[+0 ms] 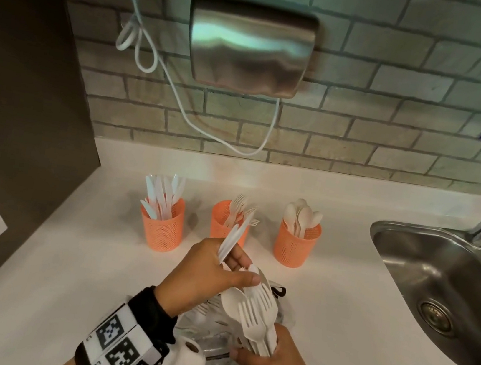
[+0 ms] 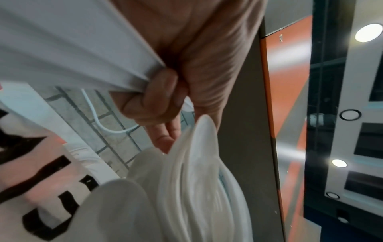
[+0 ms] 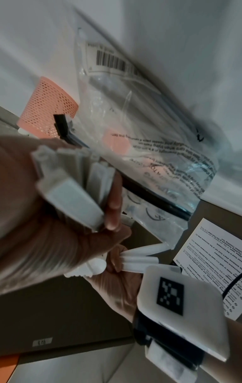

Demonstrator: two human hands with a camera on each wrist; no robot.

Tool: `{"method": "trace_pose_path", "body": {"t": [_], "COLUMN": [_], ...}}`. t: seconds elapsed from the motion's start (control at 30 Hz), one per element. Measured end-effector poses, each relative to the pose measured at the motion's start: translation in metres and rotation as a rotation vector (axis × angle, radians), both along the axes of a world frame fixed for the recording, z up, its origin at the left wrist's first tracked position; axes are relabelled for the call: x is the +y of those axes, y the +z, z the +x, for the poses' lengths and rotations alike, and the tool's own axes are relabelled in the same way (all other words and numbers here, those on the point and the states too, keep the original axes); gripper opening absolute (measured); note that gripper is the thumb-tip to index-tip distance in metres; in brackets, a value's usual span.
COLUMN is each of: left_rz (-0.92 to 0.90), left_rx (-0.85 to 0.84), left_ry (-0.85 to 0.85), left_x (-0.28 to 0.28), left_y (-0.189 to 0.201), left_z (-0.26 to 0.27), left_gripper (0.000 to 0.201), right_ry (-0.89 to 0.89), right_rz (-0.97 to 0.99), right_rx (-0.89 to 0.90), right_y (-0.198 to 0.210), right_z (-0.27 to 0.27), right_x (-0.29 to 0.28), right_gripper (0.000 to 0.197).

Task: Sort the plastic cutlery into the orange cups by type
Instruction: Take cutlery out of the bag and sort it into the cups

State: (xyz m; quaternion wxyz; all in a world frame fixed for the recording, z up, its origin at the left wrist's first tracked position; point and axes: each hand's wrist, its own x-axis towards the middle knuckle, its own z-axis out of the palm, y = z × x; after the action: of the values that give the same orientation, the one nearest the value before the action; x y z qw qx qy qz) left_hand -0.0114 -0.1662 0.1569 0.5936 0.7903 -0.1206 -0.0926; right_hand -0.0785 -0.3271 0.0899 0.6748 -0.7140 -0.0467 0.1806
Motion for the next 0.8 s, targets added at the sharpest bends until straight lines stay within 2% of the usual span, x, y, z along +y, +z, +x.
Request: {"method": "trace_pose_path", "body": {"t": [0.13,0.23,0.43,0.6,0.8], "left_rz": [0.061,0.068,-0.082,-0.15,-0.146], "left_rx": [-0.103,-0.15,-0.115,-0.165,-0.34], "left_ry": [0.058,0.111,0.155,0.247,0.27], "left_x": [-0.004,-0.005,-0.007,-0.012,-0.016], "left_y": [0.001,0.001,-0.005,-0.012,-0.015], "left_z": [-0.007,-0.009,-0.01,-0.012,-0.017], "left_gripper": [0.022,0.021,0.016,0.014,0.011], "right_ry": [-0.025,-0.05,-0.088,-0.089,-0.089], "right_rz": [-0.006,-0.002,0.014,0.014,0.004], "right_rx": [-0.019,-0.006,0.008,-0.002,-0.01], "right_y": [-0.002,-0.003,-0.002,-0.003,-0.006], "right_z": [-0.001,-0.001,0.003,0.001,0.0], "right_x": [0.002,0.004,0.005,0.004,0.006], "right_gripper": [0.014,0.018,0.013,0.012,0.013]}}
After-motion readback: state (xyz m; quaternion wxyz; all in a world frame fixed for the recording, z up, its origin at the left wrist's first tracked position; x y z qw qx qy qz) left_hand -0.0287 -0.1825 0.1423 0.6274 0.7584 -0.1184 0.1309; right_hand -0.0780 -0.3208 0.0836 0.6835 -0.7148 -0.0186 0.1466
